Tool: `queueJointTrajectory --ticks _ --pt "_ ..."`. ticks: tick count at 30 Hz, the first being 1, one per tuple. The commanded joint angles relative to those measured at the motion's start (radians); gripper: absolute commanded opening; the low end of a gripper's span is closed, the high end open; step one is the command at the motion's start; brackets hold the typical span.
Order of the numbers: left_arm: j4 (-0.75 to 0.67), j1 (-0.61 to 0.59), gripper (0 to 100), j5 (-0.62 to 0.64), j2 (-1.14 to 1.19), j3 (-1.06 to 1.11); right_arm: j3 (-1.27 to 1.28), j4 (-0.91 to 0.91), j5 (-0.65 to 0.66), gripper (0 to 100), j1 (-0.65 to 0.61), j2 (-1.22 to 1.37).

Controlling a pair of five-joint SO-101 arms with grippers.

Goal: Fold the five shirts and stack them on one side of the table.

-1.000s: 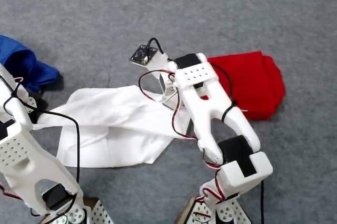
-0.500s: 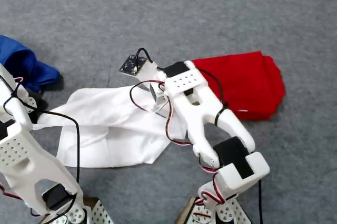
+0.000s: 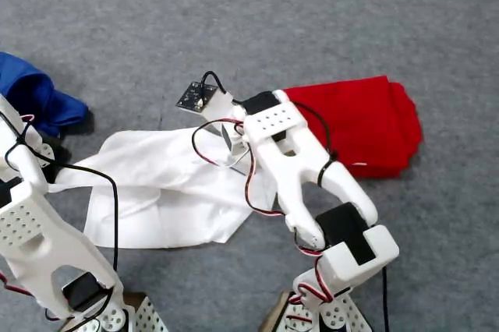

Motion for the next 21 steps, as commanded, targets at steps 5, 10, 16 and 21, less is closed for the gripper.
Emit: queueJointTrajectory --ticks 5,10,16,21 --pt "-0.063 0.018 2 -0.006 -0.008 -0.012 -0.105 0.068 -0.009 3.4 -0.016 -0.165" --pt "-0.063 0.018 2 -0.006 -0.008 -0.012 -0.153 0.11 -0.009 3.4 -0.016 -0.209" --pt "-0.063 0.018 2 -0.006 -0.008 -0.012 -0.166 0.135 -0.009 3.4 -0.015 -0.246" --pt "-0.063 0.018 2 -0.006 -0.008 -0.012 -0.232 0.207 -0.009 3.4 -0.015 -0.358"
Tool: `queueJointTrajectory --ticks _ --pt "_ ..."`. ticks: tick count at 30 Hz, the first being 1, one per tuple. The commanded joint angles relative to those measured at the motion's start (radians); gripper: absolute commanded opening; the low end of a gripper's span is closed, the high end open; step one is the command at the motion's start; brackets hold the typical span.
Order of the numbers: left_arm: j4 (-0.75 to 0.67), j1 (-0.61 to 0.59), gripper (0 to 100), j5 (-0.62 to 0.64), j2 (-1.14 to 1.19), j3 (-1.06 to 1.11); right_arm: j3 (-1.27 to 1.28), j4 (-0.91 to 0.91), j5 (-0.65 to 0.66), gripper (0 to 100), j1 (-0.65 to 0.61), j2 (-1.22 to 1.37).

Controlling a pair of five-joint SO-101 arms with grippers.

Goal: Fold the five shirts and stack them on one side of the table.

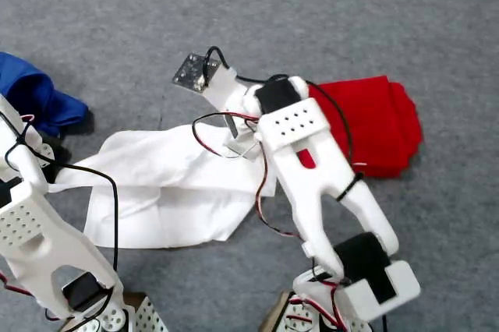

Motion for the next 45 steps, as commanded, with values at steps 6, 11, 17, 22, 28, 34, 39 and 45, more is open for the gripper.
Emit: queueJointTrajectory --ticks 6,11,17,22,28,34,39,45 --pt "-0.063 0.018 2 -0.006 -0.008 -0.012 -0.242 0.166 -0.009 3.4 -0.015 -0.191" --pt "-0.063 0.018 2 -0.006 -0.008 -0.012 -0.265 0.215 -0.009 3.4 -0.018 -0.191" --pt "-0.063 0.018 2 -0.006 -0.008 -0.012 -0.087 0.184 -0.011 6.9 -0.021 -0.162" --pt "-0.063 0.018 2 -0.006 -0.008 -0.012 0.094 0.063 -0.011 19.3 -0.022 -0.11" --pt "-0.063 0.018 2 -0.006 -0.008 -0.012 0.157 -0.023 -0.015 19.1 -0.024 0.064" --pt "-0.063 0.018 2 -0.006 -0.008 -0.012 0.151 -0.049 -0.043 19.4 -0.045 0.231" --pt "-0.063 0.018 2 -0.006 -0.008 -0.012 0.097 -0.049 -0.044 19.4 -0.051 0.291" --pt "-0.063 0.018 2 -0.006 -0.008 -0.012 0.031 -0.057 -0.044 19.5 -0.041 0.381"
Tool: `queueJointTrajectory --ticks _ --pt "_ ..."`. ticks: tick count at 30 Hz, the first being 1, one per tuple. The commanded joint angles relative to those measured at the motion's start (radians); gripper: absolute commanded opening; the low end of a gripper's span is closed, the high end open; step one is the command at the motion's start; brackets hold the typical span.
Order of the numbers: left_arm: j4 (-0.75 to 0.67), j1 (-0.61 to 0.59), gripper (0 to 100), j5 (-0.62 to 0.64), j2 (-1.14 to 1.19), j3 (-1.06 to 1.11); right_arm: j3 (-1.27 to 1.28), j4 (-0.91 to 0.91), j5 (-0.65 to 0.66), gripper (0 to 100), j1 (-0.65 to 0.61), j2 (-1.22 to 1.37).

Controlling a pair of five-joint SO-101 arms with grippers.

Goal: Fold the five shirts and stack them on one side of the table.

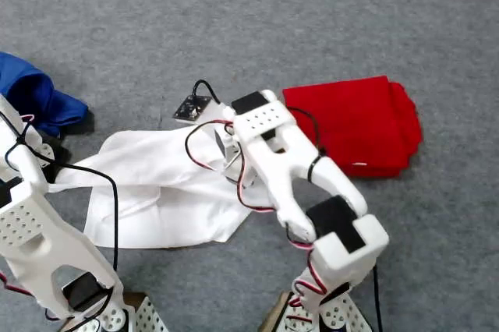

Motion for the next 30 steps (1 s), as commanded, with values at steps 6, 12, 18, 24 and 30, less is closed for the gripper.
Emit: queueJointTrajectory --ticks 6,12,18,24,30 --pt "-0.063 0.018 2 -0.006 -0.008 -0.012 -0.156 -0.026 -0.006 19.5 0.074 0.11" --pt "-0.063 0.018 2 -0.006 -0.008 -0.012 -0.199 -0.029 -0.002 19.5 0.113 0.13" --pt "-0.063 0.018 2 -0.006 -0.008 -0.012 -0.199 -0.034 0.0 19.2 0.108 0.13" --pt "-0.063 0.018 2 -0.006 -0.008 -0.012 -0.199 -0.049 -0.003 6.8 0.113 0.13" --pt "-0.063 0.018 2 -0.006 -0.008 -0.012 -0.199 -0.061 -0.002 1.5 0.114 0.125"
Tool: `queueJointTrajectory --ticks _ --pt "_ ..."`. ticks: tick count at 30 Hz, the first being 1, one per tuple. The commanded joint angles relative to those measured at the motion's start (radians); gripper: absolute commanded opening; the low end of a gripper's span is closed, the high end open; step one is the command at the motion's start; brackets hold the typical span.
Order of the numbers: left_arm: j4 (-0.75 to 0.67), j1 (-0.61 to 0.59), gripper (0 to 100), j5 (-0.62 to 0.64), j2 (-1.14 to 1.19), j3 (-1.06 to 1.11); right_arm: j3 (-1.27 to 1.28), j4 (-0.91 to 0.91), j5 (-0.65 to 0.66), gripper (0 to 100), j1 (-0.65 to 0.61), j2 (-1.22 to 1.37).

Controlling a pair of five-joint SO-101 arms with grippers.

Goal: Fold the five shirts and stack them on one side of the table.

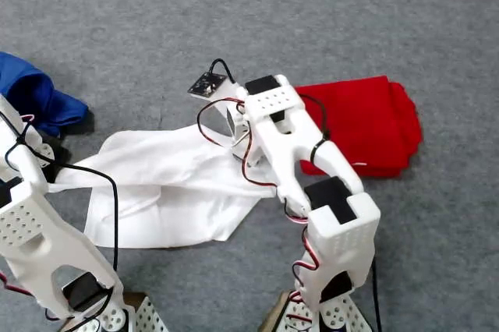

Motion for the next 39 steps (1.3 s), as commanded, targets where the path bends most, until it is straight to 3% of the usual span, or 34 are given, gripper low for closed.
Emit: queueJointTrajectory --ticks 1,19,26,33,39 --pt "-0.063 0.018 2 -0.006 -0.008 -0.012 -0.048 -0.014 -0.005 1.4 0.013 -0.007" --pt "-0.063 0.018 2 -0.006 -0.008 -0.012 -0.302 0.204 -0.006 0.5 0.007 0.002" --pt "-0.063 0.018 2 -0.006 -0.008 -0.012 -0.171 0.16 0.0 19.4 -0.024 0.031" --pt "-0.063 0.018 2 -0.006 -0.008 -0.012 -0.134 0.107 -0.003 10.8 -0.027 0.091" --pt "-0.063 0.018 2 -0.006 -0.008 -0.012 -0.134 0.092 0.0 10.1 -0.025 0.147"
